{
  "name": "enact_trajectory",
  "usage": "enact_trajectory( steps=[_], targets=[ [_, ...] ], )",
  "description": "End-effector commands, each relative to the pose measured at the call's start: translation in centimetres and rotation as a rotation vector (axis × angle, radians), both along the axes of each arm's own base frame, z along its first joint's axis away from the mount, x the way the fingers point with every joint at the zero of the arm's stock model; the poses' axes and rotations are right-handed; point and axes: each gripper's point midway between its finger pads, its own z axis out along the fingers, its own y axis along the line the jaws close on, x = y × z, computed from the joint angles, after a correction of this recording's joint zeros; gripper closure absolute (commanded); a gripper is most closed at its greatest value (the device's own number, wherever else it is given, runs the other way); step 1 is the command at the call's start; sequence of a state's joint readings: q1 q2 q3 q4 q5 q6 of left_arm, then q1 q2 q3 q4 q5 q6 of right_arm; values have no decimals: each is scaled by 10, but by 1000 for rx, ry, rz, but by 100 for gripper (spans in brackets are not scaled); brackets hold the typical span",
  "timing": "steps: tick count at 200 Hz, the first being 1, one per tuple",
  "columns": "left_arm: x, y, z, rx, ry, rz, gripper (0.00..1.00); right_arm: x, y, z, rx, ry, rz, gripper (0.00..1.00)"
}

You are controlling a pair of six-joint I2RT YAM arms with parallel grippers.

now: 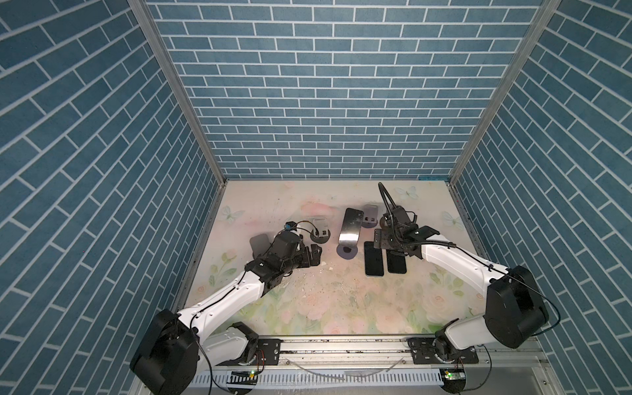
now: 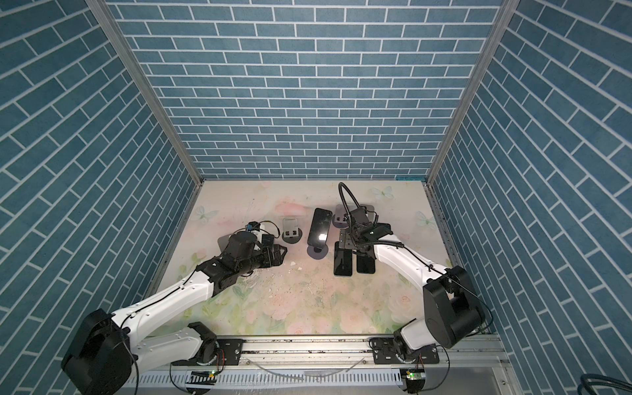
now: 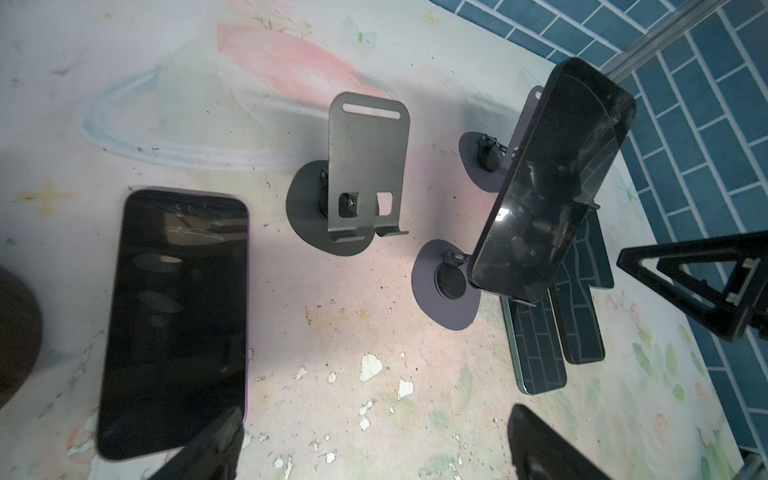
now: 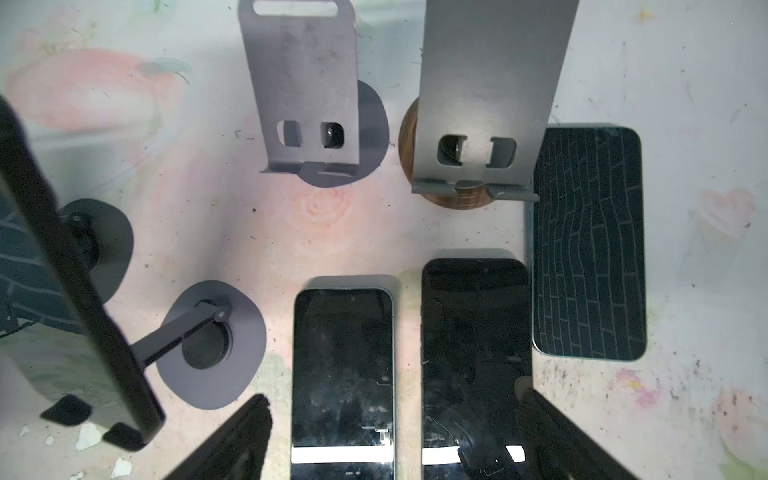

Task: Remove the phone from the phone stand
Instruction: 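Reach the right gripper to the black phone while the left gripper draws back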

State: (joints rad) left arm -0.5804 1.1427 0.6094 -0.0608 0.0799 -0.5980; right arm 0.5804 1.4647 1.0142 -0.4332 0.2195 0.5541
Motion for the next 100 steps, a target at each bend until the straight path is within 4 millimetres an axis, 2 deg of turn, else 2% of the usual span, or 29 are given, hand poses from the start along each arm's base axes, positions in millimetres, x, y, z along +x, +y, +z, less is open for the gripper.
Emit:
enact_trajectory(
  steps=[1,47,100],
  targets=[
    [0,-14,11,-81,-49,-49,0,15,24,30,39,-76,-3,6],
    [-3,-18,12,-98,-70,-83,0,28,61,38,-31,-95,33,1],
    [-11,-4,7,-33,-77,-72,0,43,100,43,18,-121,38,1]
  ],
)
